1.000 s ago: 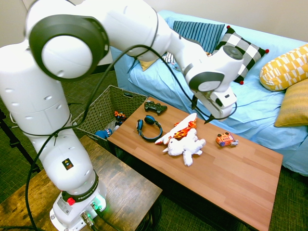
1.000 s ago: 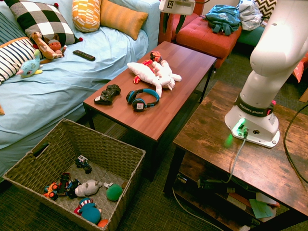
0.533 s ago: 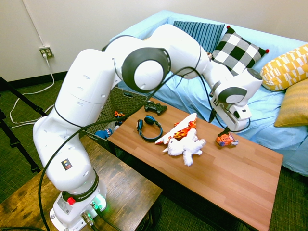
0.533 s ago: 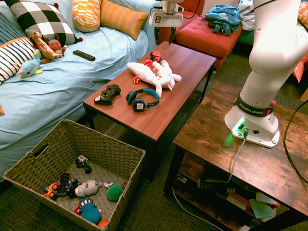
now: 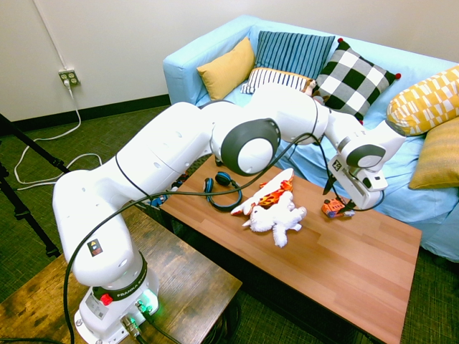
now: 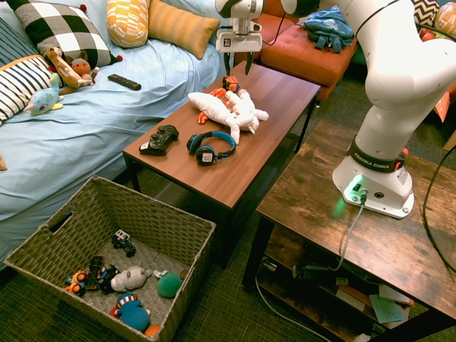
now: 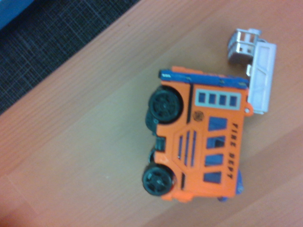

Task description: Put the toy car in the basket

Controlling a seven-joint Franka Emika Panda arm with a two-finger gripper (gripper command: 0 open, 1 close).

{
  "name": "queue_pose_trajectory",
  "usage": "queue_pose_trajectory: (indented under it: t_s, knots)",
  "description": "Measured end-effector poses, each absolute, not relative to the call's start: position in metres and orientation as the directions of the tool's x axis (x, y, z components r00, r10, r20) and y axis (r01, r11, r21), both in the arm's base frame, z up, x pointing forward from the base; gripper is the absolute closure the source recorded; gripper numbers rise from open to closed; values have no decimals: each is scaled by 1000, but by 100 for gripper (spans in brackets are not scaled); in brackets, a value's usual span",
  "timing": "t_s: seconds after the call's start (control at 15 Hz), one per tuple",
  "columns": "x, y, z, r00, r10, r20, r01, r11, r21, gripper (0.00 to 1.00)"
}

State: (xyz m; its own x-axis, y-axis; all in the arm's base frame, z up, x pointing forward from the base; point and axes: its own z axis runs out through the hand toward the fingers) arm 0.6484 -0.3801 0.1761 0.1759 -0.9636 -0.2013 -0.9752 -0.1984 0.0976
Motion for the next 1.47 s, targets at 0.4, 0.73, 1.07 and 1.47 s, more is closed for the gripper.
queue_pose_trajectory:
  t_s: [0.4, 0.73, 1.07, 1.47]
  knots:
    - [666, -385, 152, 178, -958, -226, -968, -211, 134, 100]
    - [667, -385, 131, 185, -953, -239, -963, -224, 150, 100]
    - [672, -381, 129, 206, -951, -229, -961, -241, 136, 100]
    - [666, -387, 116, 205, -954, -220, -958, -241, 153, 100]
